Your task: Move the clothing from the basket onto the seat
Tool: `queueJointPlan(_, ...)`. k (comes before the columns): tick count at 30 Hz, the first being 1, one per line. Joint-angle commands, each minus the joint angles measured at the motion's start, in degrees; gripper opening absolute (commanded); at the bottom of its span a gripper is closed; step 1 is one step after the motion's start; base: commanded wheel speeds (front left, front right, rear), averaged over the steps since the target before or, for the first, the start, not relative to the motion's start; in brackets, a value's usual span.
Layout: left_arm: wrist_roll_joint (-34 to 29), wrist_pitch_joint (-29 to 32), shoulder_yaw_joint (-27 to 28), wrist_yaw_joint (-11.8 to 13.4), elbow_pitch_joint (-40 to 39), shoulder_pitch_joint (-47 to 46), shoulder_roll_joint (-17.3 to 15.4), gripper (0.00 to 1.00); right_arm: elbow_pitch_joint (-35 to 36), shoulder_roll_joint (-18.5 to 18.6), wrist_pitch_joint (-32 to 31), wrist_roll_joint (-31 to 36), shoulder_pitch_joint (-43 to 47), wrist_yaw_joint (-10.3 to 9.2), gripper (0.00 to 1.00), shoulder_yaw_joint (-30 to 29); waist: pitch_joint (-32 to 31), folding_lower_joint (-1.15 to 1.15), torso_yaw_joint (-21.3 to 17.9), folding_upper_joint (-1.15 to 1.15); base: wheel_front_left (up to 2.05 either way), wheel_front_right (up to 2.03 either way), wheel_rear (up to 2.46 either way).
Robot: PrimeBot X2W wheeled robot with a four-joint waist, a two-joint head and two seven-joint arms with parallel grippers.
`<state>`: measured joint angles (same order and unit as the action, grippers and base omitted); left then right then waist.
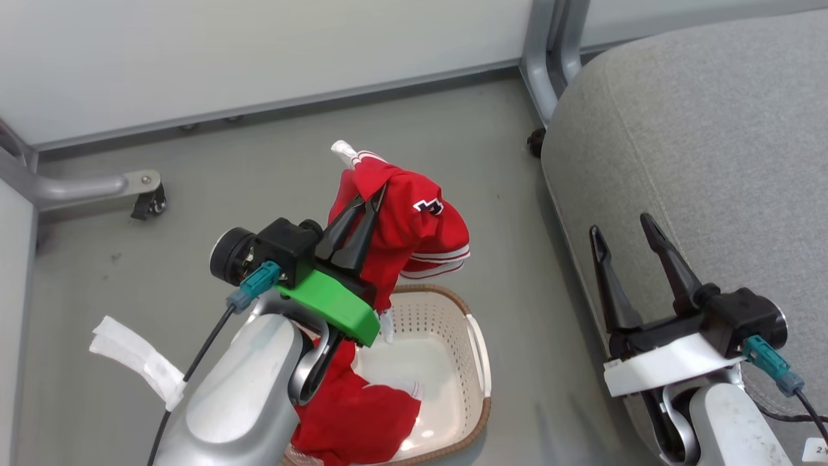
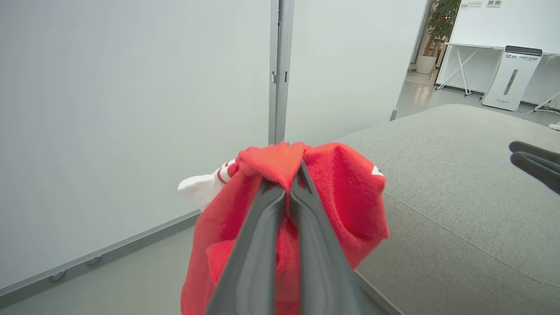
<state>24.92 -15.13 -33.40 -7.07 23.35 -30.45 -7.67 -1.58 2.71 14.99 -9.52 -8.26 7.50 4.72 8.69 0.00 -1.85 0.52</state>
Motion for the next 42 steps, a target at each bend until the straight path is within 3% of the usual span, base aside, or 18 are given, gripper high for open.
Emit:
queueJointPlan(1,-0.51,-0.03,0.75,-0.26,-1.03,1.15,0.26,0.00,-0.17,0.18,0.15,-0.13,1.27,-0.02,1.00,0.04,-2.44,0.00,0.28,-0.52,0.00,0.00,0.00)
queueJointPlan(24,-2.28,-0.02,-0.65,-0.46,-9.81,-3.00,0.59,0.00,1.15,0.18,0.16,-0.67,4.43,-0.02,1.00,0.84,-5.24,0.00,0.43,-0.52,0.00,0.00,0.00)
queueJointPlan(31,-2.10,-0.03,-1.57,-0.46,-10.40,-3.60,0.80,0.00,2.46,0.18,0.15,2.57,0.91,-0.02,1.00,6.30,-4.44,0.00,0.97,-0.52,0.00,0.00,0.00)
queueJointPlan(42,-2.03,-0.03,-3.97,-0.46,-11.55,-4.30,1.95,0.00,-4.66,0.20,0.15,9.51,-10.08,-0.03,1.00,13.11,-2.76,0.00,3.78,-0.52,0.00,0.00,0.00)
